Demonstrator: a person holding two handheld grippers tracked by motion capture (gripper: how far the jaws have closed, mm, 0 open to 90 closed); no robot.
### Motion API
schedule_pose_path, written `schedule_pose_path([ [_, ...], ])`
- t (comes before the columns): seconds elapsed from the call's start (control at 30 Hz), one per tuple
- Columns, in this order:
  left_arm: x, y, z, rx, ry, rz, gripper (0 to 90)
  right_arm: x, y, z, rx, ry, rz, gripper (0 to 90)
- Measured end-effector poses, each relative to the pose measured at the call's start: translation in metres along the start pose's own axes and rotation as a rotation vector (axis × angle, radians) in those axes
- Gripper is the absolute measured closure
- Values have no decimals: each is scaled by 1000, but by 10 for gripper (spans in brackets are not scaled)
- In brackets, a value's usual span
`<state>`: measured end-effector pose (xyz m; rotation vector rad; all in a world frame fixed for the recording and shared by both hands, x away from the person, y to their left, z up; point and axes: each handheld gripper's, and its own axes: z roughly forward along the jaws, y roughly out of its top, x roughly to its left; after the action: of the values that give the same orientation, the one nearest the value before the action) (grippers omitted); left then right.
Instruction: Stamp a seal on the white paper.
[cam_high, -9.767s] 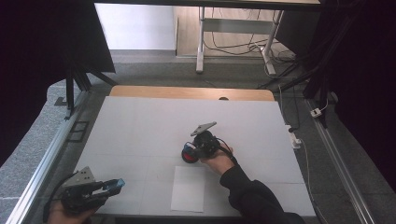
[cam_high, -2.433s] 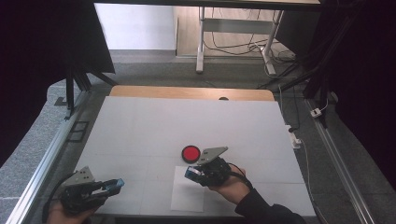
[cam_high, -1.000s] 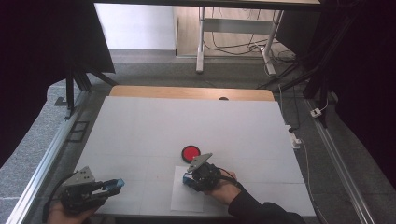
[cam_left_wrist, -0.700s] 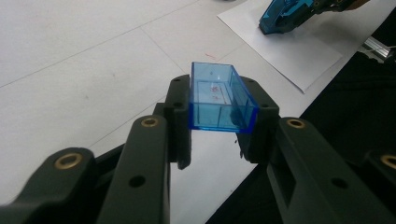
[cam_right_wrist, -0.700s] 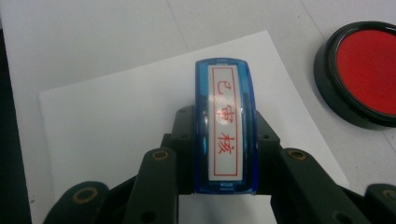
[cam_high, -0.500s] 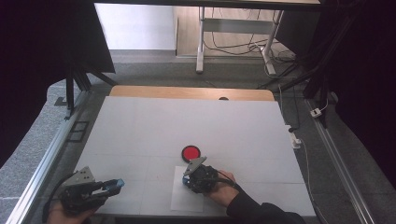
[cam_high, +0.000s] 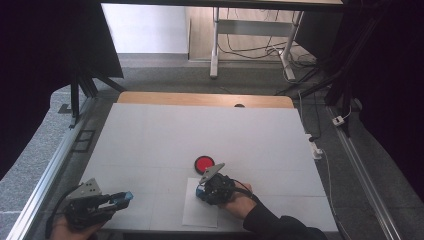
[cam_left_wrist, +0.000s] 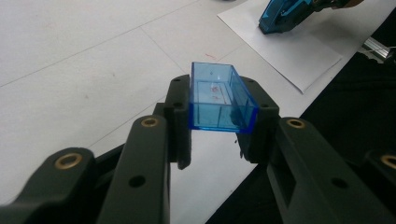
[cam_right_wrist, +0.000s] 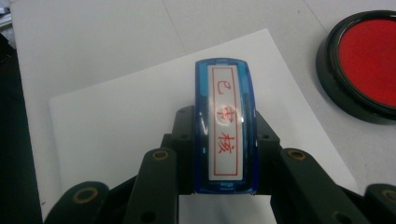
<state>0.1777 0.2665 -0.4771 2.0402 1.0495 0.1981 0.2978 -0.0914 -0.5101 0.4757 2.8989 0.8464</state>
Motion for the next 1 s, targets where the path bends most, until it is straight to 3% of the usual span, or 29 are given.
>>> schedule_pose_path([
  [0.07, 0, 0, 0, 1, 1, 0, 679, 3, 1, 0, 8, -19, -26, 701],
  [0.13, 0, 0, 0, 1, 0, -1, 679, 8, 2, 0, 18, -54, -84, 701],
  [0.2, 0, 0, 0, 1, 1, 0, 679, 12, 2, 1, 22, -81, -99, 702],
  [0.33, 0, 0, 0, 2, 2, 0, 679, 8, 2, 1, 17, -56, -78, 702],
  [0.4, 0, 0, 0, 1, -1, -2, 679, 6, 1, 1, 16, -34, -37, 702],
  [0.57, 0, 0, 0, 2, -1, -3, 679, -2, 0, 1, 7, 16, 6, 702],
  [0.7, 0, 0, 0, 2, -1, -3, 679, -1, 0, 1, 10, 8, -2, 702],
  [1.0, 0, 0, 1, 3, 0, -3, 679, 9, 2, 1, 21, -62, -79, 703],
])
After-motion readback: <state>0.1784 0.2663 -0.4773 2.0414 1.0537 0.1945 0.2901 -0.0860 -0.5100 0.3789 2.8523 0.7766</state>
